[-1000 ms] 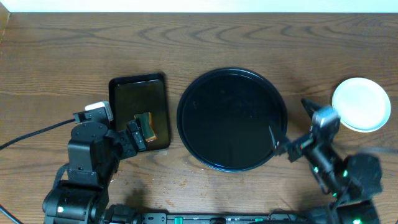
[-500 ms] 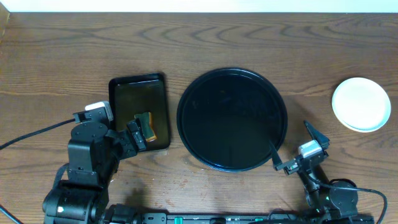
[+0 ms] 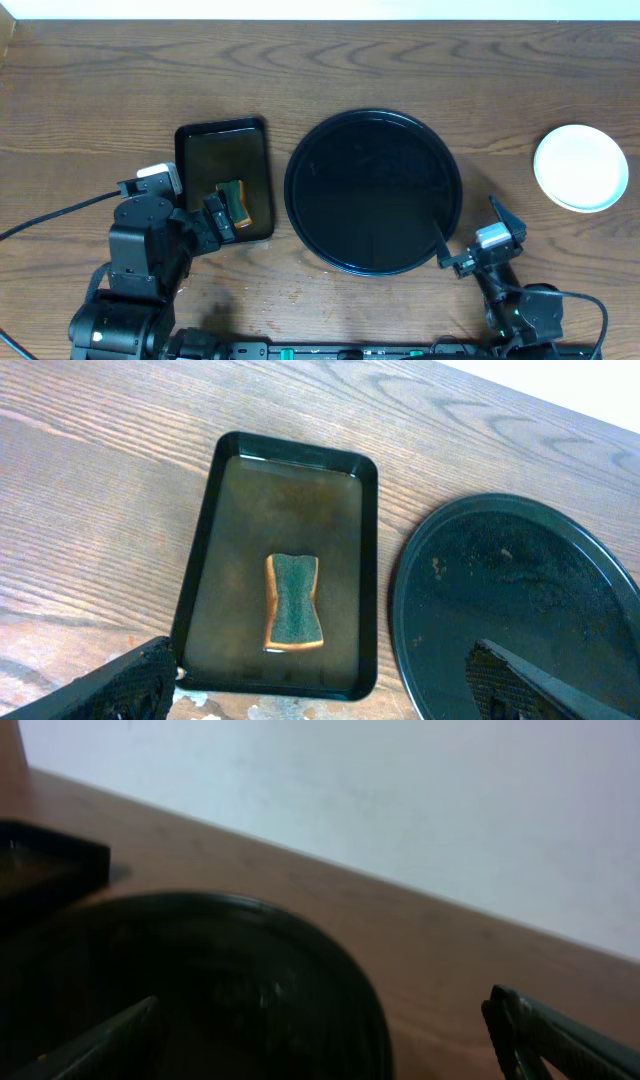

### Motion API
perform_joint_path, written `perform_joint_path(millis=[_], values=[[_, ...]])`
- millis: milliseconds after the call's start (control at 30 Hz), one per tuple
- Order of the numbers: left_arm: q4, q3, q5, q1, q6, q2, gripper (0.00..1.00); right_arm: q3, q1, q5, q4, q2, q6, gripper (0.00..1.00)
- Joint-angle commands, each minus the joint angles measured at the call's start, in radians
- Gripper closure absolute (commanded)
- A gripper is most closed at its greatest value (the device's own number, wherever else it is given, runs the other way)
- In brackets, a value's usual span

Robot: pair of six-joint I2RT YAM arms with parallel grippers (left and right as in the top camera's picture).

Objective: Clean dirty plates on tray and stack at the side

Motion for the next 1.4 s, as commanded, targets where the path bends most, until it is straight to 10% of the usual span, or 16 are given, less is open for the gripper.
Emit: perform_joint_path(millis=[0, 900, 1367], values=[[0.000, 0.018, -0.002, 0.004, -0.005, 0.000, 0.07, -0.002, -0.007, 0.012, -0.007, -0.003, -0.014, 0.01], [0.005, -0.089, -0.040, 0.028, 0.002, -0.118, 0.07, -0.002, -0.007, 0.012, -0.007, -0.001, -0.014, 0.01], [0.585, -0.636, -0.019, 0.130, -0.001, -0.585, 0.07, -0.002, -0.007, 0.012, -0.007, -0.001, -0.014, 0.01]])
